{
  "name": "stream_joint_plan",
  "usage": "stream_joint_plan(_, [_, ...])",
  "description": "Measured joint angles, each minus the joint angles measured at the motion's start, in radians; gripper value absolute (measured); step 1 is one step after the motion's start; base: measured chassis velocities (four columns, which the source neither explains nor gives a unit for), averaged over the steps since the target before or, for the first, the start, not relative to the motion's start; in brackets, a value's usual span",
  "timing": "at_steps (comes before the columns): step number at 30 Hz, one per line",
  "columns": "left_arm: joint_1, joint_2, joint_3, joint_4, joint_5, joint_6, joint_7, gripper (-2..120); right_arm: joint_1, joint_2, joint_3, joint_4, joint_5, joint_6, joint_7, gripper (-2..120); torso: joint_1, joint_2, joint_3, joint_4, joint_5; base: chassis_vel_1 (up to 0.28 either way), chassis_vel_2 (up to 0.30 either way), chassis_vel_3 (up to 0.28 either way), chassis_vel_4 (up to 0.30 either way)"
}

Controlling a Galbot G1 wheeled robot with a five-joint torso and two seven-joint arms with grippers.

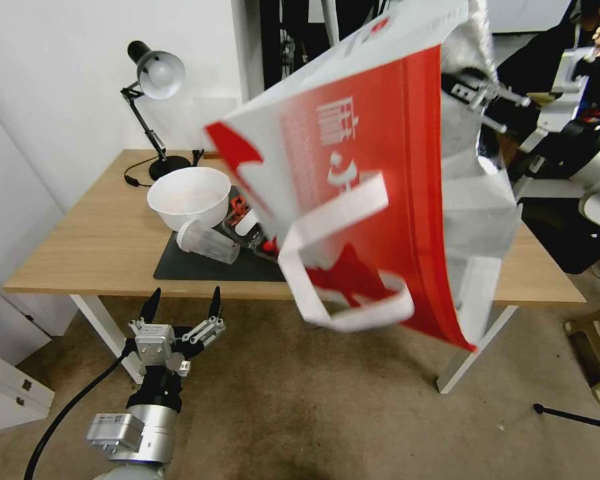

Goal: Pick up the food delivery bag from the floor and place it on the table.

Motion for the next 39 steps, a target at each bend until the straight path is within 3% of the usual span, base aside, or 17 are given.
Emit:
stream_joint_plan(7, [-0.007, 0.006, -0.001, 0.015, -0.005, 0.001, -0.002, 100, 0.046, 0.044, -0.032, -0.044, -0.042, 0.063, 0.187, 0, 0.0, 0.0, 0.0, 0.0, 0.0, 0.0, 0.0, 0.0, 0.0])
stream_joint_plan(17, [-0.01, 0.006, 0.005, 0.026, -0.004, 0.002, -0.002, 100, 0.056, 0.076, -0.058, -0.078, -0.097, 0.105, 0.343, 0, 0.0, 0.0, 0.0, 0.0, 0.0, 0.0, 0.0, 0.0, 0.0])
stream_joint_plan(23, [-0.007, 0.009, 0.005, 0.027, -0.002, 0.001, -0.003, 100, 0.082, 0.111, -0.078, -0.106, -0.094, 0.114, 0.547, 0, 0.0, 0.0, 0.0, 0.0, 0.0, 0.0, 0.0, 0.0, 0.0])
stream_joint_plan(34, [-0.001, 0.011, 0.005, 0.024, 0.005, -0.002, -0.003, 100, 0.078, 0.141, -0.074, -0.111, -0.06, 0.11, 0.729, 0, 0.0, 0.0, 0.0, 0.0, 0.0, 0.0, 0.0, 0.0, 0.0])
stream_joint_plan(39, [0.005, 0.008, 0.006, 0.023, 0.013, -0.006, -0.003, 100, 0.083, 0.145, -0.072, -0.113, -0.026, 0.066, 0.841, 0, 0.0, 0.0, 0.0, 0.0, 0.0, 0.0, 0.0, 0.0, 0.0])
